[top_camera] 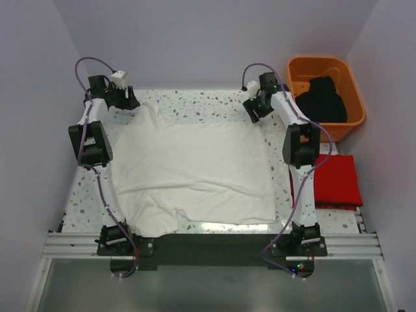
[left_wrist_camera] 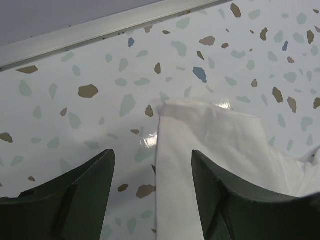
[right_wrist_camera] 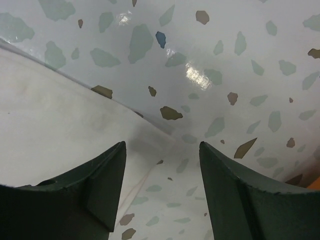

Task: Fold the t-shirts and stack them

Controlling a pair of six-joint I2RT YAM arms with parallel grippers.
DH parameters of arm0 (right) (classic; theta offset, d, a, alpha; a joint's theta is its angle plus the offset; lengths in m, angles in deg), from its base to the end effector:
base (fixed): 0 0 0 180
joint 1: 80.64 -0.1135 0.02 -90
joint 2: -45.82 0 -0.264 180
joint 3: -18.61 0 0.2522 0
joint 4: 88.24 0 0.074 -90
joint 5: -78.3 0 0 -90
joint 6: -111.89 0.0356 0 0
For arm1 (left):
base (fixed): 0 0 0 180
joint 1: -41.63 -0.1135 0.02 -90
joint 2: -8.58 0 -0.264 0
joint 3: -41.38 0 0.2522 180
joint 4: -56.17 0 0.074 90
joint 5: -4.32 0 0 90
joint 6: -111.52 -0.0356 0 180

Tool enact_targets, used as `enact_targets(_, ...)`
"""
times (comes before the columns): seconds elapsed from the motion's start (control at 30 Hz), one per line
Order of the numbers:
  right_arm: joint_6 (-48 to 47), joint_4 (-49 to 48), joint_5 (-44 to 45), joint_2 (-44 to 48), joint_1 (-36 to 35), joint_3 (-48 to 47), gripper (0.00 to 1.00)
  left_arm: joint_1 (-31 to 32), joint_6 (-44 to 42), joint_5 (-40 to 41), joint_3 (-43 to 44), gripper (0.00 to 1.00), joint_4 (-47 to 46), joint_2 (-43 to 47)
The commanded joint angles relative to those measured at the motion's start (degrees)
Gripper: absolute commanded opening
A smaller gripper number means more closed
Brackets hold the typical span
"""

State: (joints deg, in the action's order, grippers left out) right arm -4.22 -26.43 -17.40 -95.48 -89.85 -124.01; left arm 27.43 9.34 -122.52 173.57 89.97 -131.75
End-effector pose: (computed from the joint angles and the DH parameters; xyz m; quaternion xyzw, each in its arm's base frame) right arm 0.5246 0.0886 0.1891 -0.3051 0.9165 0.0102 0.2587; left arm 0.5376 0.1140 0.1778 0.1134 0.8687 -0.1928 0.4420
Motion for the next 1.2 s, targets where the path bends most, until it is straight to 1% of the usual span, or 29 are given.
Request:
enact_targets(0.0, -3.0, -2.2, -0.5, -0.7, 0.2, -2.2, 0.64, 1.1, 0.5, 1.0, 5.1, 0.68, -4.5, -1.8)
enact_targets(0.07, -4.1, -1.6, -0.6, -1.5, 0.2, -2.0, 0.65, 1.7, -0.6, 0.9, 6.1, 0.69, -3.9, -3.2)
enact_targets(0.27, -6.8, -0.4, -2.0, -2.0, 0.2, -1.0, 0.63, 3.6, -4.2, 5.0, 8.6, 0.69, -1.1, -5.9)
enact_targets(0.43, -8.7, -0.3, -2.6, -1.7, 0.2, 0.7, 0.61, 4.0, -6.1, 8.3, 8.1, 0.67, 2.4, -5.9)
enact_targets(0.6, -9.7, 0.5, -2.9, -2.9, 0.2, -0.3, 0.59, 4.8, -9.3, 12.6, 9.4, 0.64, 8.0, -6.7)
enact_targets(0.67, -10.0, 1.1, -3.2, -3.2, 0.2, -0.9, 0.59, 4.8, -10.1, 13.2, 9.2, 0.63, 9.6, -6.4)
enact_targets(0.83, -10.3, 0.7, -2.8, -3.6, 0.1, -1.0, 0.6, 4.7, -11.1, 14.5, 6.1, 0.63, 10.1, -4.3)
enact_targets(0.9, -10.5, 0.7, -2.8, -3.6, 0.1, -1.0, 0.57, 4.8, -11.3, 15.0, 6.3, 0.63, 11.1, -4.2)
enact_targets(0.93, -10.6, 0.8, -3.0, -3.7, 0.0, -1.0, 0.53, 4.7, -11.2, 15.0, 6.5, 0.62, 11.4, -4.2)
enact_targets(1.0, -11.5, 1.6, -3.3, -4.0, 0.0, -1.1, 0.5, 4.6, -10.8, 15.0, 7.5, 0.63, 13.2, -4.3)
enact_targets(1.03, -12.2, 1.9, -3.7, -4.3, 0.0, -1.2, 0.44, 4.6, -10.7, 15.3, 7.6, 0.63, 13.5, -4.2)
enact_targets(1.1, -12.8, 3.2, -4.0, -4.7, -0.1, -1.7, 0.36, 4.7, -10.3, 15.7, 7.3, 0.64, 13.4, -3.8)
enact_targets(1.13, -13.3, 3.6, -4.2, -4.9, -0.2, -2.1, 0.27, 4.7, -10.1, 15.8, 7.3, 0.63, 13.4, -3.8)
enact_targets(1.17, -13.9, 4.1, -4.7, -5.1, -0.2, -2.6, 0.22, 4.7, -10.1, 15.9, 7.3, 0.63, 13.6, -3.8)
